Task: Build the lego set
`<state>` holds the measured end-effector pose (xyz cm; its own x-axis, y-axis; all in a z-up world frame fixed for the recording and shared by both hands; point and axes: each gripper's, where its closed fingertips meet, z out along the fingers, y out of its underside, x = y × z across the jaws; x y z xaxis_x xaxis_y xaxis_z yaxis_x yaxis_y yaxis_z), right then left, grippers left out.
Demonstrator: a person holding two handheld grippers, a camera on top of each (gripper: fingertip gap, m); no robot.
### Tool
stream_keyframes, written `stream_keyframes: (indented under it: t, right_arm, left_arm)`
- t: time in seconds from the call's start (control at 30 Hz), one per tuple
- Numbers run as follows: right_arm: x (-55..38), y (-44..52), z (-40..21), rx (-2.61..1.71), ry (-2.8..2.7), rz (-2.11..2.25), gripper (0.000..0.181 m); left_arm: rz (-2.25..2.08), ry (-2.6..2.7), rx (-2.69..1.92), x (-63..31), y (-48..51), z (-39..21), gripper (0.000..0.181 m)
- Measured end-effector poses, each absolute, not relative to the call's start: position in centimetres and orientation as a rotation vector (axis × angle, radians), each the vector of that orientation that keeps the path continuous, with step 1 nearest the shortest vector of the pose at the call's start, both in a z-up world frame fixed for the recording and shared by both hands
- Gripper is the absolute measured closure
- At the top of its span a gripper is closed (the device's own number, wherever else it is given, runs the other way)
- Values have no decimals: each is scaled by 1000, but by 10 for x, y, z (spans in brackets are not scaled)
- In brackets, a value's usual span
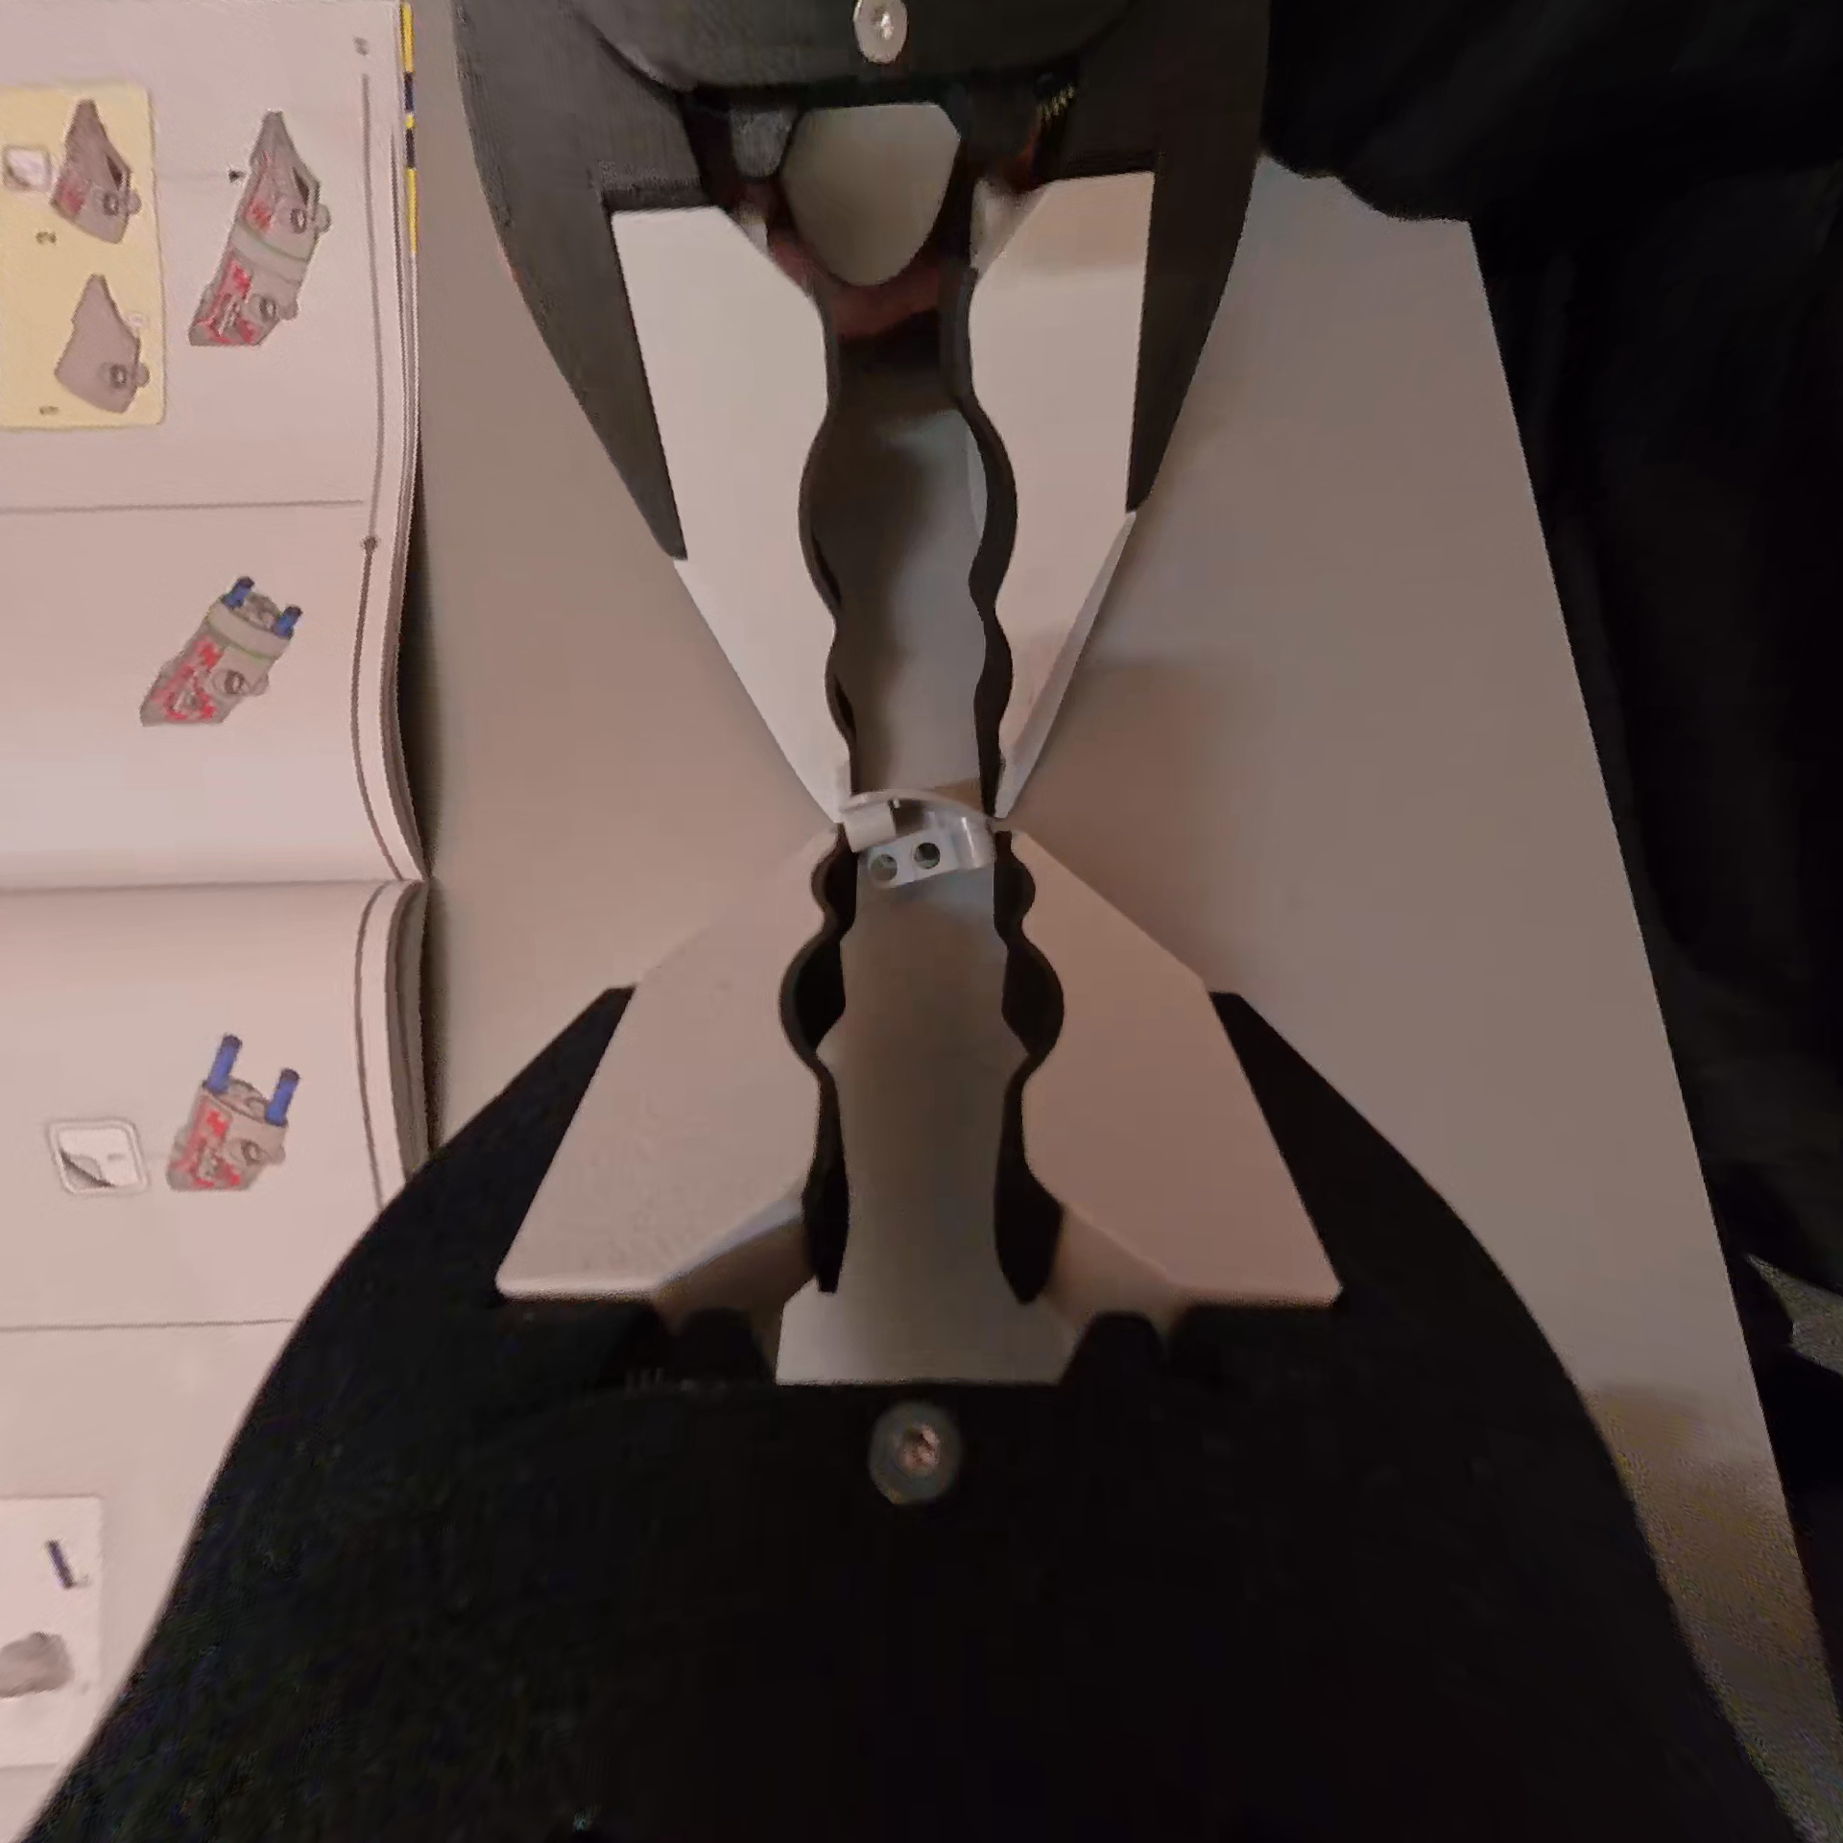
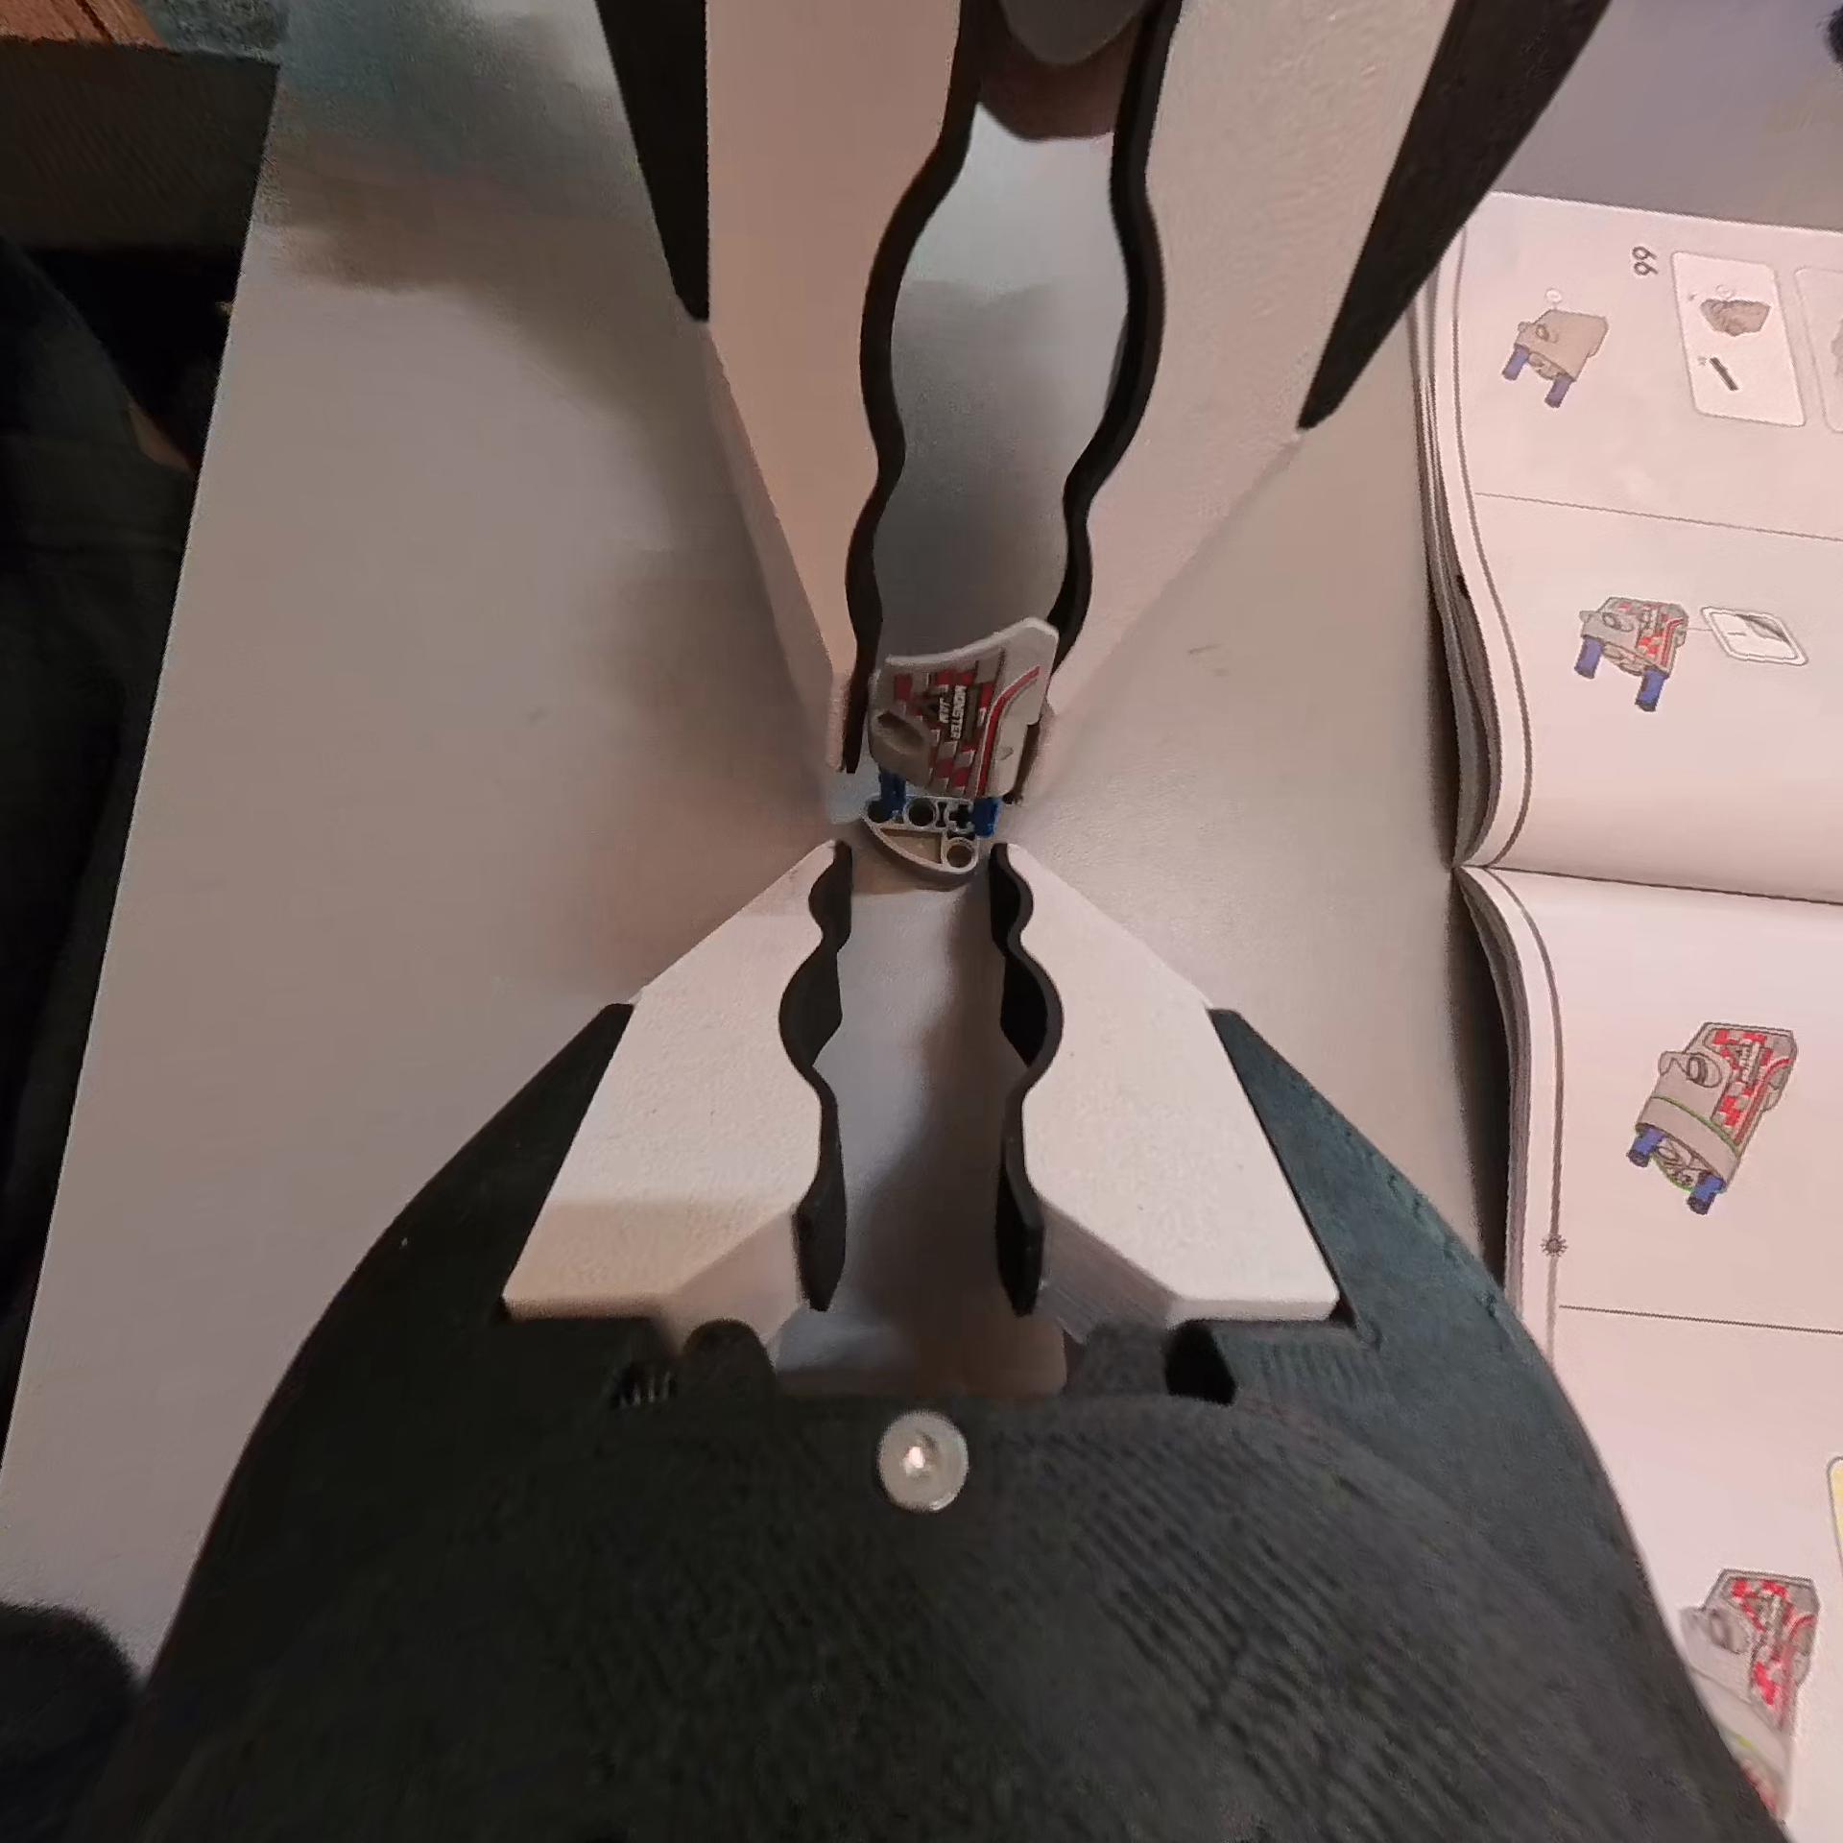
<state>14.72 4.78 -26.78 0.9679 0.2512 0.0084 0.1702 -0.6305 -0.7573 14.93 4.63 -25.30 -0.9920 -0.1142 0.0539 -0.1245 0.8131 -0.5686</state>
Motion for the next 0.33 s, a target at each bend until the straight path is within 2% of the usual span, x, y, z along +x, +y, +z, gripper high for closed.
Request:
stream_keyframes:
  t: [0.03,0.1,0.33]
  right_arm:
    - [145,47,-268,-2269,-284,145,151]
    - [137,45,-267,-2267,-277,197,134]
    - [140,51,-265,-2272,-42,147,138]
  left_arm:
    - [934,-2971,167,149,45,-251,157]
    - [918,-2975,84,149,45,-251,157]
    - [846,-2977,-113,149,46,-257,157]
